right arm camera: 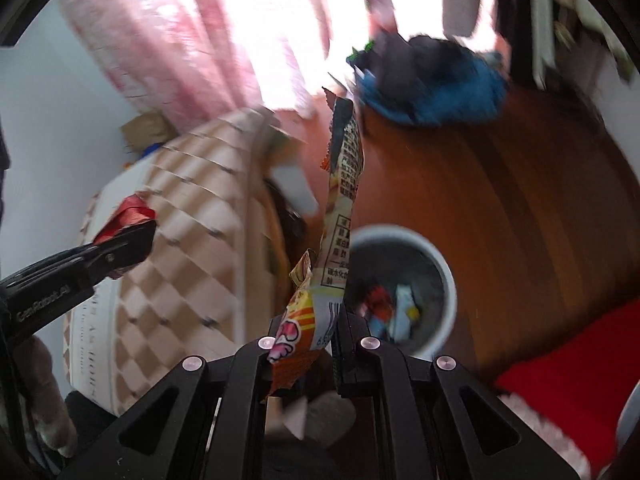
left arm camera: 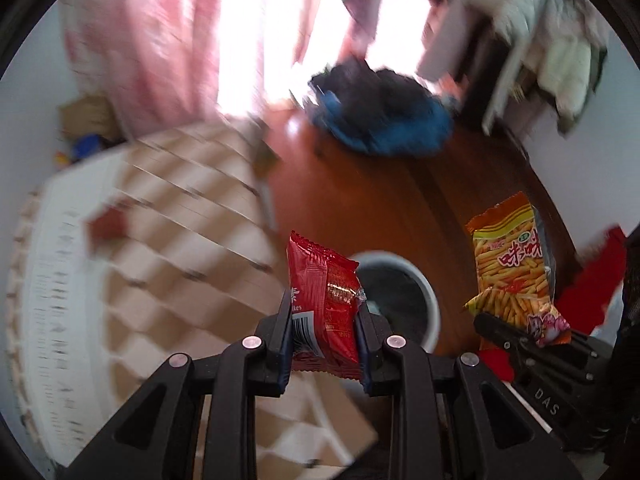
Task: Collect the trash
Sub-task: 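Carry the red wrapper and snack bag over the trash bin, then open both tools over the bin, dropping the wrapper and snack bag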
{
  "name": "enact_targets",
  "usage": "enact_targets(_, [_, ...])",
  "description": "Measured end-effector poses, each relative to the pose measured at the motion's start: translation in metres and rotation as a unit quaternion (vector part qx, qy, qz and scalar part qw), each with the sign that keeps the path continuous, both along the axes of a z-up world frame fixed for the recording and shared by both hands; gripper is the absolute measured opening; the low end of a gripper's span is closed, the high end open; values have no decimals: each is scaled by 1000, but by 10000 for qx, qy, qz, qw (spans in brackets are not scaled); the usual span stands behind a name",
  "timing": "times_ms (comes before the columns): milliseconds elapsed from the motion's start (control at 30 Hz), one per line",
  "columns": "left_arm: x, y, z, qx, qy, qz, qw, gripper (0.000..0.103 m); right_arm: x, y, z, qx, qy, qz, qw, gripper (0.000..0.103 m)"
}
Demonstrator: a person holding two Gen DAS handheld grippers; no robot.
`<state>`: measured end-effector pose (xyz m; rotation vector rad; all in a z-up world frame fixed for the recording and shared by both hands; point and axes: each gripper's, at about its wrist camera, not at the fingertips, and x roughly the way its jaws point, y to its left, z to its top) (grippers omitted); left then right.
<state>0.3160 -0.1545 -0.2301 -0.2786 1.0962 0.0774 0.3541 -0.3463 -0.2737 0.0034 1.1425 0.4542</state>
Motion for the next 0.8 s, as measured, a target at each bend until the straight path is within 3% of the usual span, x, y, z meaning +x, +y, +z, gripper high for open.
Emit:
enact_targets(100, [30,-30,-39,-304,434,-313,9981,22,10,-36,-37,58,399,-247,9989,10])
enact_targets(233, [68,-50,-94,-915,1111,-490,9884,24,28,-69,-93,261,1007,-474,9934,10])
enact_targets(367, [104,-64,-140,-1007,1659,-598,9792,26,40,-78,-149,413,1531,-554,9858,10])
enact_targets(400, [107,-67,-146,-982,1733,-614,9780,33,44,-78,-162,377,1611,-600,9844,10])
enact_targets(467, [118,-71,-160,-895,1898,-651,9756,56,50,-76,-184,397,1822,-575,9808,11])
enact_targets(500, [119,-73,-164,-836,1934,-653,9754,78,53,-77,-195,405,1928,-613,9785,15])
enact_targets(533, [118,-72,-167,-795,1939,-654,9756,88,56,-76,-203,425,2034,-618,9762,21])
enact_targets(567, [122,-73,-171,-717,1977,-657,9754,88,59,-77,-210,423,2113,-635,9744,38])
enact_targets(600, [123,-72,-173,-652,2013,-643,9752,88,60,-77,-215,355,2159,-637,9737,65])
enact_targets(633, [122,-72,-174,-591,2019,-621,9757,88,62,-78,-220,290,2189,-680,9729,75])
enact_targets(667, [120,-71,-175,-512,2026,-610,9760,88,62,-79,-222,298,2219,-716,9720,81])
enact_targets(767, [113,-68,-171,-218,2017,-587,9775,95,62,-85,-221,53,2236,-853,9709,82])
enact_targets(800, [112,-66,-168,-140,1997,-575,9781,96,61,-86,-219,-55,2208,-914,9710,90])
